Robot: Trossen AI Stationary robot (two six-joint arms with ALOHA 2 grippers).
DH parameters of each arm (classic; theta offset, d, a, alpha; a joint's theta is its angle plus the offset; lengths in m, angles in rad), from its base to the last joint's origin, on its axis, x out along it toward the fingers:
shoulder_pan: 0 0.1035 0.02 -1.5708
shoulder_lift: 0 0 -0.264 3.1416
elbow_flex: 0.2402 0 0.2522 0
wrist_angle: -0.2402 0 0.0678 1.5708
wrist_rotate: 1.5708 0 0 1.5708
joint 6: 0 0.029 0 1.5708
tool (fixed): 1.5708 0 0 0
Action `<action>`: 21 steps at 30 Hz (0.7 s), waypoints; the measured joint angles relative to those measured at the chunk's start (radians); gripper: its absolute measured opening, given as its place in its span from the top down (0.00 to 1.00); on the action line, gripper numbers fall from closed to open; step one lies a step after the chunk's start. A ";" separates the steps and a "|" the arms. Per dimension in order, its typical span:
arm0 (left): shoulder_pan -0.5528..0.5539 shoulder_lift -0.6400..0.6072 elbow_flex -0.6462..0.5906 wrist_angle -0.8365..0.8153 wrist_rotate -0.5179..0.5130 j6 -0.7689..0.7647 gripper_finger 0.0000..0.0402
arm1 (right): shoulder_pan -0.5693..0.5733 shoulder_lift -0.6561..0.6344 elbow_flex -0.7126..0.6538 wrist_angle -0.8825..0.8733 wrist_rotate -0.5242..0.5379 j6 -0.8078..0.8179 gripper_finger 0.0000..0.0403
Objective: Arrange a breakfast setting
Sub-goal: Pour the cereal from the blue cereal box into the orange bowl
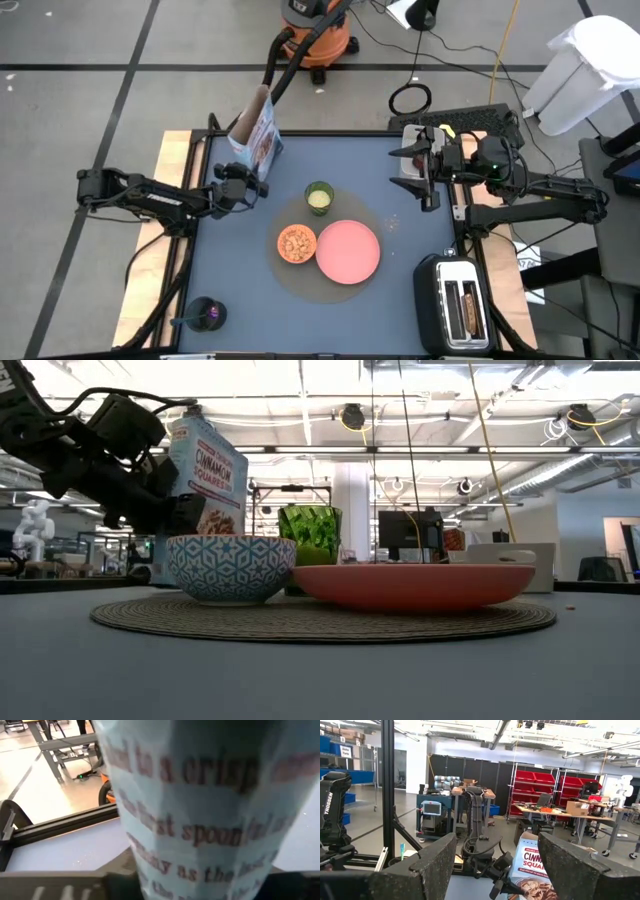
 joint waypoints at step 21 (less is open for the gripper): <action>0.000 0.000 0.000 0.008 -0.017 0.005 0.31 | 0.000 0.000 0.000 0.000 0.000 0.000 0.32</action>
